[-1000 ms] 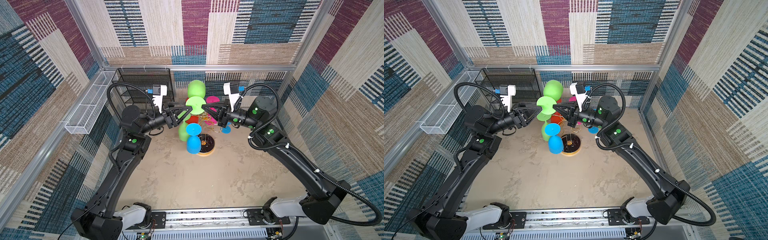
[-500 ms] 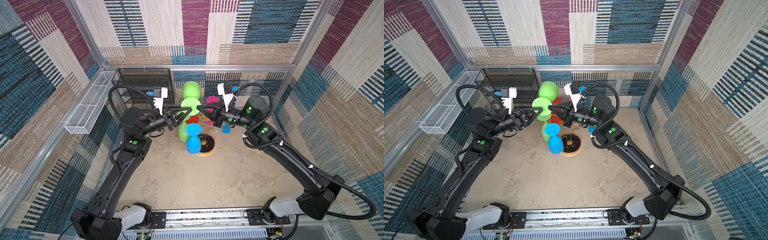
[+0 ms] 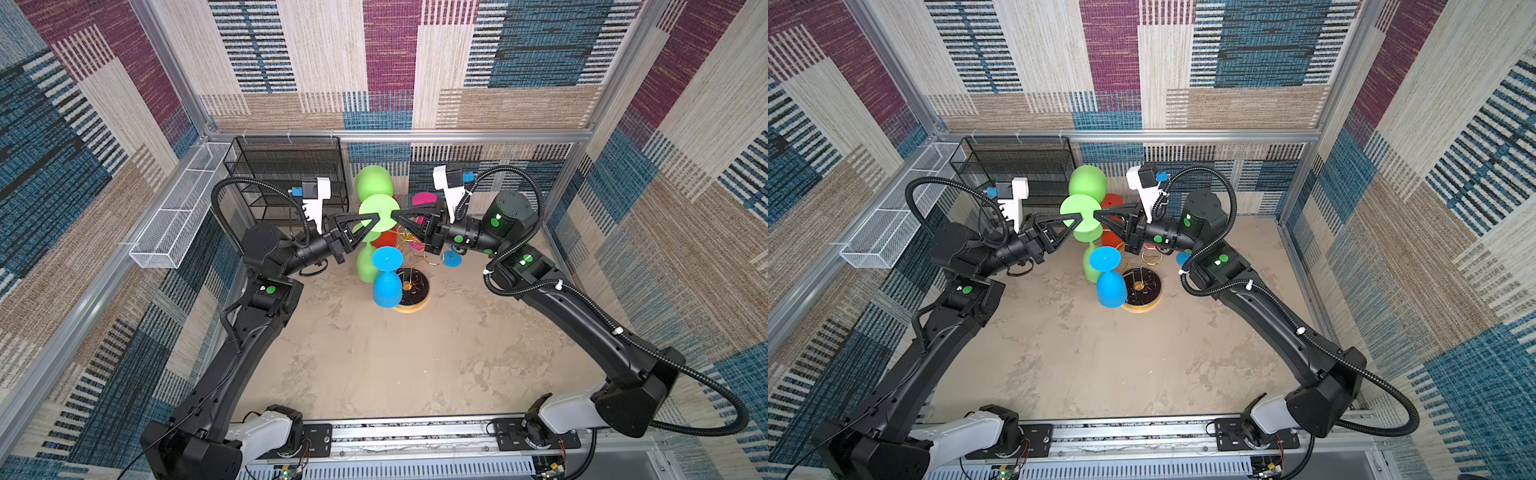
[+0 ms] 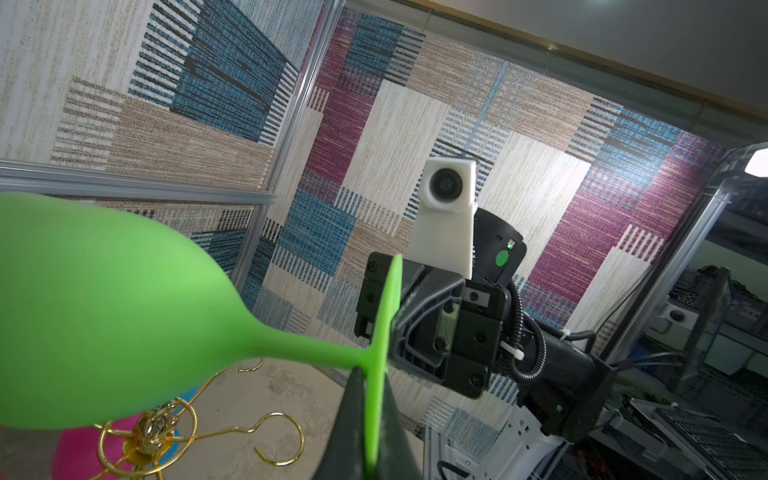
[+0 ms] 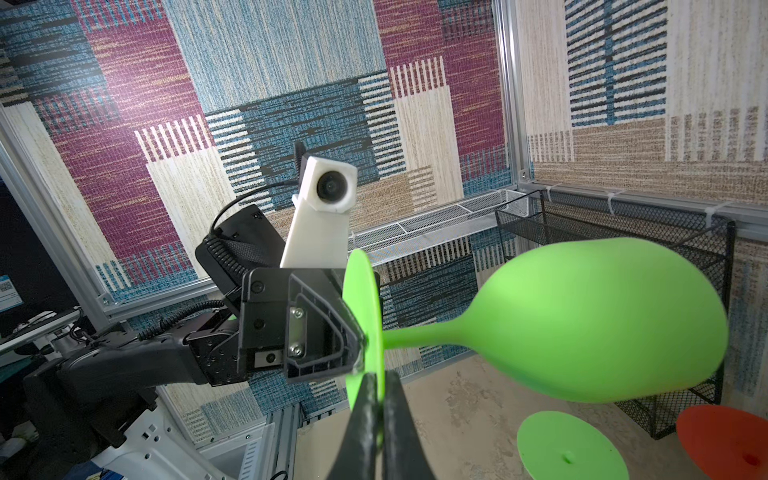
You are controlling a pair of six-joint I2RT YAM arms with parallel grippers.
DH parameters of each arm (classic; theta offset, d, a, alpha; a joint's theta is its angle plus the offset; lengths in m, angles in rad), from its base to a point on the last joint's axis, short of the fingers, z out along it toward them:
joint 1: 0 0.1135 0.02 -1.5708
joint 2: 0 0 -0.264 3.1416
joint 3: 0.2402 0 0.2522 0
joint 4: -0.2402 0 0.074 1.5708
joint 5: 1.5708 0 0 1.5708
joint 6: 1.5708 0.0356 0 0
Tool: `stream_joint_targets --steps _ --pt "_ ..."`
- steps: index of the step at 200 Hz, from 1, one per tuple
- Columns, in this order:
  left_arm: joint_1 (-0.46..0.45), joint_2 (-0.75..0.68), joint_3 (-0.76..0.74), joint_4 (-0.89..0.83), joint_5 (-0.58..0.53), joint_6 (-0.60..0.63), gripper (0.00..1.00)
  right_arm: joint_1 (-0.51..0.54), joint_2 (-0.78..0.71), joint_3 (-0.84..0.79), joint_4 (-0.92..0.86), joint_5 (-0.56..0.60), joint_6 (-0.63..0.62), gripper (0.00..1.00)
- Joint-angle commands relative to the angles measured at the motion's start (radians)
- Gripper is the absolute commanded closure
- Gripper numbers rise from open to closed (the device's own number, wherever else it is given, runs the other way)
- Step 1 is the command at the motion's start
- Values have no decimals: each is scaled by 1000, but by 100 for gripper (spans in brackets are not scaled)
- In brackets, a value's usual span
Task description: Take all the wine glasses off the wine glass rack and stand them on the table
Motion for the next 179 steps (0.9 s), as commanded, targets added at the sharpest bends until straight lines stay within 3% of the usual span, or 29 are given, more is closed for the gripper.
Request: stream_joint_targets --steps 1,29,57,119,150,179 --pt "0 -15 7 32 -145 -57 100 1 -51 -28 -30 87 -45 66" --pt "2 -7 95 -231 -264 -133 100 1 -201 -159 -37 320 -193 18" --pt "1 5 170 -321 -252 -238 100 1 -309 -352 105 450 -359 0" --pt "2 40 283 -379 -132 -354 100 2 -174 -387 319 328 -486 1" --pt "2 70 281 -302 -51 -466 100 2 -66 -305 364 260 -495 1" --pt "2 56 294 -314 -38 -456 100 2 27 -227 387 235 -494 1"
